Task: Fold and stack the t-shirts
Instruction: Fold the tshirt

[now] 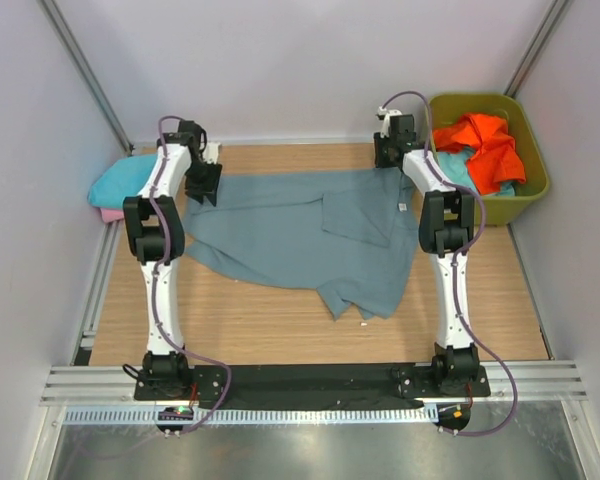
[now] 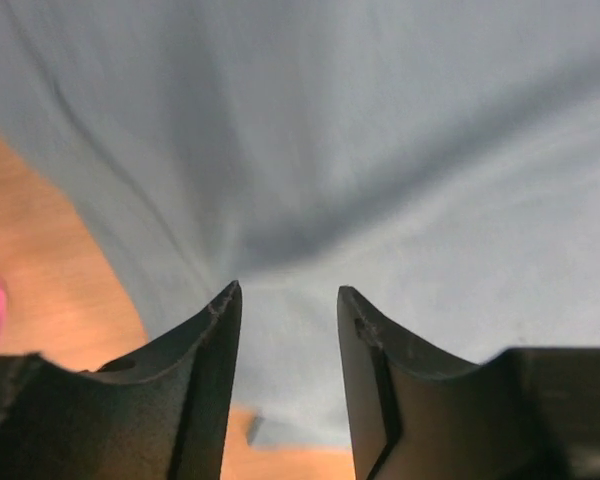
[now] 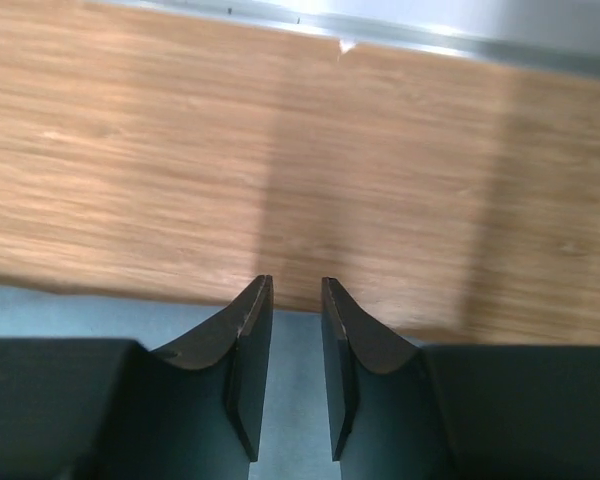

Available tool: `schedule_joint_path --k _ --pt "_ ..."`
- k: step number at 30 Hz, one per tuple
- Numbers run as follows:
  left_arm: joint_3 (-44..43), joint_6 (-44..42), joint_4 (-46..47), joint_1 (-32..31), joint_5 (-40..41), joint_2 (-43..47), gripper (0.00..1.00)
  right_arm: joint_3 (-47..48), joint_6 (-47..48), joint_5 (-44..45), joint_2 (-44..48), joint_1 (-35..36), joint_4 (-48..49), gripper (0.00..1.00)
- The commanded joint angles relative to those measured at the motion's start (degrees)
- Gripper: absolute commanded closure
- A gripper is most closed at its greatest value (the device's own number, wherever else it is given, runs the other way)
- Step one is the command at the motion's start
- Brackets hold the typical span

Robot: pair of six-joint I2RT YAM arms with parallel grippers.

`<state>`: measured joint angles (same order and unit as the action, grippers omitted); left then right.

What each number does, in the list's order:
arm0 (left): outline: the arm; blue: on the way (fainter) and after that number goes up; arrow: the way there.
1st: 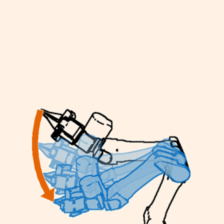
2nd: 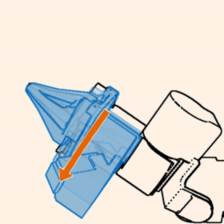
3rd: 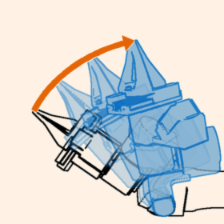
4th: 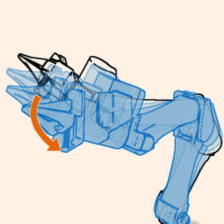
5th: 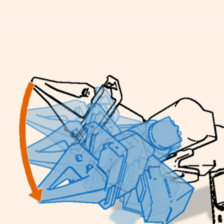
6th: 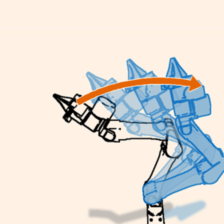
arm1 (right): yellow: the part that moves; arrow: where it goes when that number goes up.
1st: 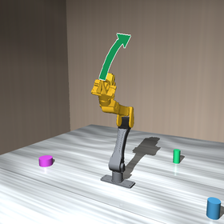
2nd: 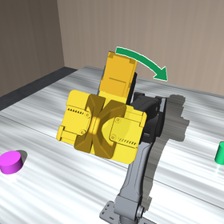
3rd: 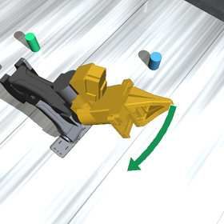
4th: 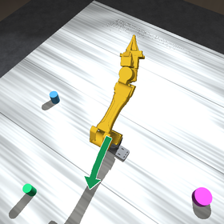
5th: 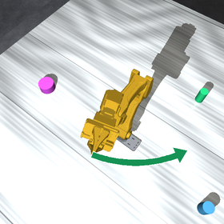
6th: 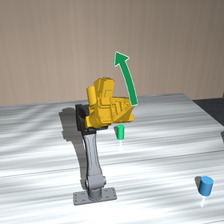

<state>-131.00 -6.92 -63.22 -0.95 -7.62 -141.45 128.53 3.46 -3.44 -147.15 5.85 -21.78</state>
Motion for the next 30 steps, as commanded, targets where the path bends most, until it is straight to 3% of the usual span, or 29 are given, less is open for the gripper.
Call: schedule_joint_path --k 1,3,8,14,18,21,30 --pt "6.9 0.5 0.5 -1.0 1.3 15.5 0.55 3.5 1.5 2.2 4.8 0.3 3.1 0.66" --pt "12.0 3.7 -0.1 -0.5 1.1 22.4 0.45 1.6 -0.6 2.1 10.7 0.3 2.5 0.64" --pt "31.6 6.7 -1.1 0.5 -2.0 33.8 0.44 -10.9 -5.6 -1.1 25.2 0.7 -1.1 0.59" --pt "40.5 6.3 -5.5 4.6 -3.8 35.6 0.55 -29.3 -12.9 -10.9 41.8 0.8 -7.4 0.59" --pt "46.3 5.3 0.0 7.8 -3.5 35.2 0.59 -41.9 -15.7 -12.3 51.3 1.0 -6.4 0.58" --pt "45.1 3.6 5.0 9.7 -3.6 29.3 0.66 -51.2 -14.8 -12.8 59.4 0.9 -7.0 0.58" --pt "38.8 6.2 4.7 10.0 -8.5 25.7 0.67 -58.9 -12.4 -10.8 63.5 1.0 -5.6 0.57"
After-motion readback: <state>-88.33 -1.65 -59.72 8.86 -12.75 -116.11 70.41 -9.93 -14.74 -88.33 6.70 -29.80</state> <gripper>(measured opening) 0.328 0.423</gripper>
